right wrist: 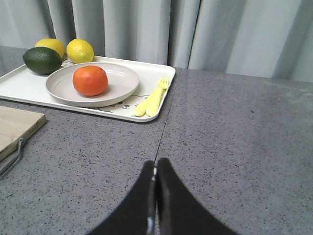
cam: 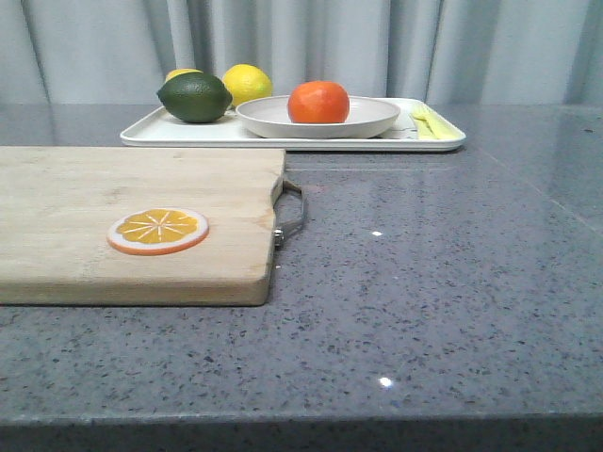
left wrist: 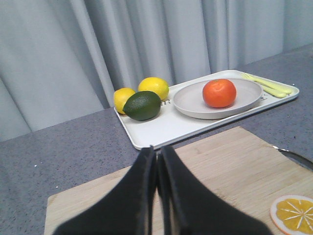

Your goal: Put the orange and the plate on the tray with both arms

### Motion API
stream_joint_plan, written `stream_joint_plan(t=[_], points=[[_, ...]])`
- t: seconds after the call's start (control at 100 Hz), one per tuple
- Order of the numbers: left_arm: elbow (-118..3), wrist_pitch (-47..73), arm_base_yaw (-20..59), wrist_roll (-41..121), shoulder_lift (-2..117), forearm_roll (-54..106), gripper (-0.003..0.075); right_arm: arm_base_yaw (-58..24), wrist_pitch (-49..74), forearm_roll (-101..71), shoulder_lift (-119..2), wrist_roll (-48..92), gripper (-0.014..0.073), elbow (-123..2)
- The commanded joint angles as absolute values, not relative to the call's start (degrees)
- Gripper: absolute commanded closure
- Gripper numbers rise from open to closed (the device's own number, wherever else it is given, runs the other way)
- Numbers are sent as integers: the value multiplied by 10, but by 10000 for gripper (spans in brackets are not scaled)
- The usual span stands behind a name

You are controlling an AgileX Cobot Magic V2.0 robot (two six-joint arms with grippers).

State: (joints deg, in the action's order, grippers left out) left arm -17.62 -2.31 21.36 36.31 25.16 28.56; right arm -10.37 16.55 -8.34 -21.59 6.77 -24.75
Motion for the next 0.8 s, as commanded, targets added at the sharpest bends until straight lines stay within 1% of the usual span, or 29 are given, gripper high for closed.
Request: stream_joint_plan(t=[0.0, 0.22, 0.37, 0.61, 0.79], points=[[-158, -88, 201, 240, 224, 160, 739, -100, 115, -80, -219, 75, 661, -262], [-79, -57, 112, 80, 126, 24, 739, -100, 115, -80, -219, 75, 661, -262], [-47, 0, 65, 46, 53, -7, 739, -100, 115, -80, -219, 75, 661, -262], [5, 8, 58, 34, -22, -32, 739, -100, 116, -80, -219, 75, 661, -262], [4, 19, 58, 29, -21, -35, 739, -100, 116, -80, -219, 75, 661, -262]])
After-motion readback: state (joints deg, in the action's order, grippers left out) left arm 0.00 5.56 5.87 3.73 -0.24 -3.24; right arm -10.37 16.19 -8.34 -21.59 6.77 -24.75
